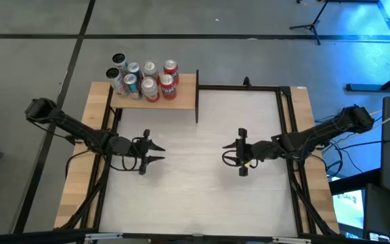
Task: Place canned beverage on shelf
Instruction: Return to Home Position
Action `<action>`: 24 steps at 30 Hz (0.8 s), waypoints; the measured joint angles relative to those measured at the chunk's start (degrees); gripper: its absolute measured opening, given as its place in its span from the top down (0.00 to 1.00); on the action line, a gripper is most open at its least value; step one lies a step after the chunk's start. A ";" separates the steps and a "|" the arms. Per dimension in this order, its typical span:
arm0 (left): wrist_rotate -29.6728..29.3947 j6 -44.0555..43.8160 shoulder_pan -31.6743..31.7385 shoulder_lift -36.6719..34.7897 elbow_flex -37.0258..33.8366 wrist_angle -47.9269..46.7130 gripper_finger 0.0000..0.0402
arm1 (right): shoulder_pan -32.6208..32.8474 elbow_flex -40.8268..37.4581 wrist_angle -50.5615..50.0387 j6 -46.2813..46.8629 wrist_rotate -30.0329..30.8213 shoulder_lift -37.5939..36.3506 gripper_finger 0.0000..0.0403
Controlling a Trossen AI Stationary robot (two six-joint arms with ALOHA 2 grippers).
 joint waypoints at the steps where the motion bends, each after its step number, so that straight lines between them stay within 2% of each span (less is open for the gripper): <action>1: 0.14 0.36 0.51 -1.11 -0.94 -0.04 0.65 | -0.48 -0.78 0.64 -0.70 -1.92 -0.28 0.64; 5: 6.00 1.86 4.11 -6.75 -4.10 0.37 0.65 | -3.35 -4.82 6.08 -2.24 -8.76 -2.61 0.75; 9: 8.59 1.85 6.71 -13.76 -8.59 1.90 0.65 | -6.16 -7.80 7.00 -2.18 -11.99 -8.14 0.83; 12: 6.67 1.62 7.59 -19.24 -11.95 2.11 0.65 | -6.86 -11.07 6.94 -2.08 -12.89 -13.28 0.87; 17: 1.81 1.68 7.75 -26.64 -14.19 -0.09 0.65 | -6.84 -18.30 9.56 -1.86 -9.88 -23.66 0.92; 20: 1.11 3.30 7.75 -29.00 -14.19 0.11 0.65 | -7.25 -21.57 10.34 -0.91 -9.63 -30.09 0.93; 24: 1.24 4.76 7.72 -30.33 -14.19 -0.09 0.65 | -7.10 -26.34 10.51 -0.51 -12.33 -40.08 0.96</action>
